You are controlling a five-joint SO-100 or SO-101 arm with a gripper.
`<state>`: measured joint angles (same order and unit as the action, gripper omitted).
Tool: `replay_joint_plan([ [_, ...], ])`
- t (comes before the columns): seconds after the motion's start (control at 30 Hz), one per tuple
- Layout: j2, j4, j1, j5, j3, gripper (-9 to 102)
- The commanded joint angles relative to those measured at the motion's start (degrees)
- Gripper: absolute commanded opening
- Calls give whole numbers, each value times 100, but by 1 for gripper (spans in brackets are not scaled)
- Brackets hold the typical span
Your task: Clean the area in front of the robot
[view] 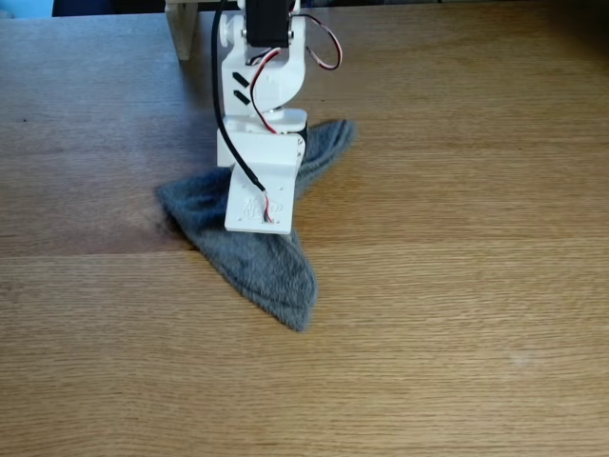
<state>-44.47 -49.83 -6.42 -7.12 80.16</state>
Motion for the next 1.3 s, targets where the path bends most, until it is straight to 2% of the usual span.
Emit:
replay_joint_plan([
  [0.0, -932, -1169, 606, -360, 79, 0],
  [0.17, -2013, -1441, 1793, -519, 1028, 0],
  [0.3, -2514, -756, 2540, -563, 2092, 0],
  [0.4, -2391, 457, 2610, -448, 2856, 0],
  [0.53, -1731, 2285, 2153, 26, 3489, 0],
  [0.7, -782, 4438, 1459, 905, 3542, 0],
  [0.77, -545, 5045, 1213, 1151, 3428, 0],
  [0.87, -272, 4992, 826, 1160, 2795, 0],
  [1.07, 343, 3665, -62, 1037, 800, 0],
  [1.27, 773, 2839, -879, 967, -571, 0],
])
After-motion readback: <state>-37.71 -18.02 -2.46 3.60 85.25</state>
